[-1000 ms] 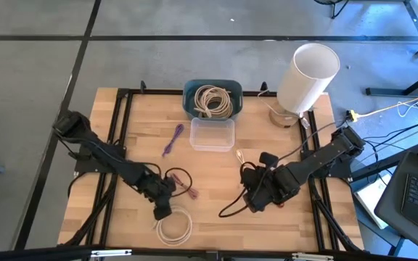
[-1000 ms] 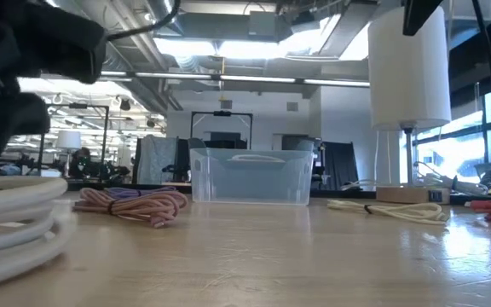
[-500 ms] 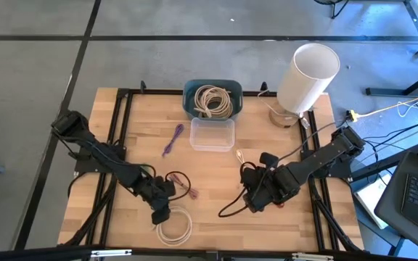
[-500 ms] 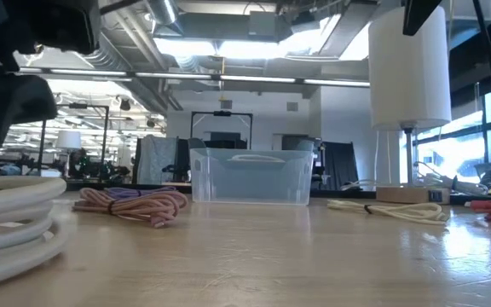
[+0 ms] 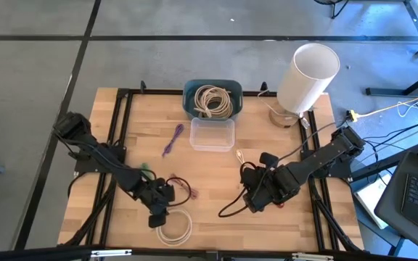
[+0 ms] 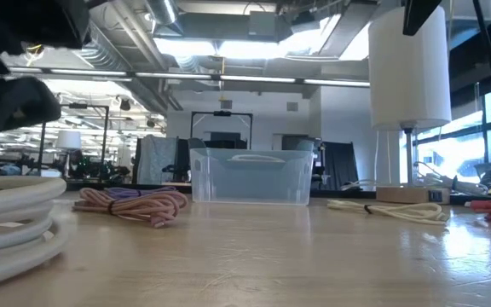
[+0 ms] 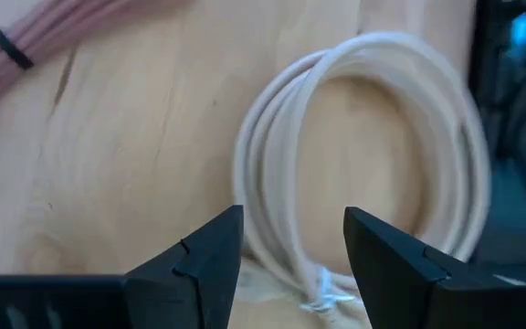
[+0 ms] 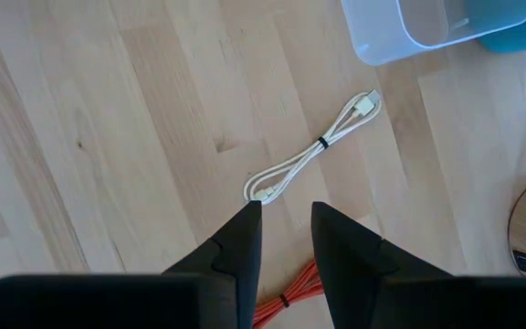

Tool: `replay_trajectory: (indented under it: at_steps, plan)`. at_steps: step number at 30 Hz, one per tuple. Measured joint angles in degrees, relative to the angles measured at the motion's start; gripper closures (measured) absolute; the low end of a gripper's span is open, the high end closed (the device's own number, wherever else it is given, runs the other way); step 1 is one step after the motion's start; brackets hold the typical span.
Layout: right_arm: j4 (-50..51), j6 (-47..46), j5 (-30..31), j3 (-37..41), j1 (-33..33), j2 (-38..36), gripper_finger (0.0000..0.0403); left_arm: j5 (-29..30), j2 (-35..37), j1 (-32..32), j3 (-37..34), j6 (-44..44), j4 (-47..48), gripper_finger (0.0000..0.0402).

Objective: Pick & Place USB Port
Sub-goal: Put the brown HDMI cable into the blue bin

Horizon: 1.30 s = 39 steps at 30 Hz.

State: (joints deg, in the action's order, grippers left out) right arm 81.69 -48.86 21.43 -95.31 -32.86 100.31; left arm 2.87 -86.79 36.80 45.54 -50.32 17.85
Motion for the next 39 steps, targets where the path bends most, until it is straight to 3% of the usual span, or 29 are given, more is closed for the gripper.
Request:
replay_trajectory:
  at_steps: [18,21,26,33,39]
  plan:
    - [0.02,0.0,0.0,0.0,0.0,0.02,0.0302,-1.46,-9.66,-0.03,0.28,0.15,-3.28,0.0222]
    - [0.0,0.0,0.0,0.0,0.0,0.02,0.0302,-0.84,-9.63,0.07,0.25,0.87,-2.54,0.026]
    - [0.02,0.0,0.0,0.0,0.0,0.02,0.0302,-0.51,-8.59,0.08,0.02,3.19,-2.86,0.0373]
    - [0.01,0.0,0.0,0.0,0.0,0.02,0.0302,-2.3,-4.94,1.46,1.69,5.71,-2.33,0.0373]
    - [0.0,0.0,0.0,0.0,0.02,0.02,0.0302,6.75,1.41,1.94,6.36,20.97,-3.33,0.0373]
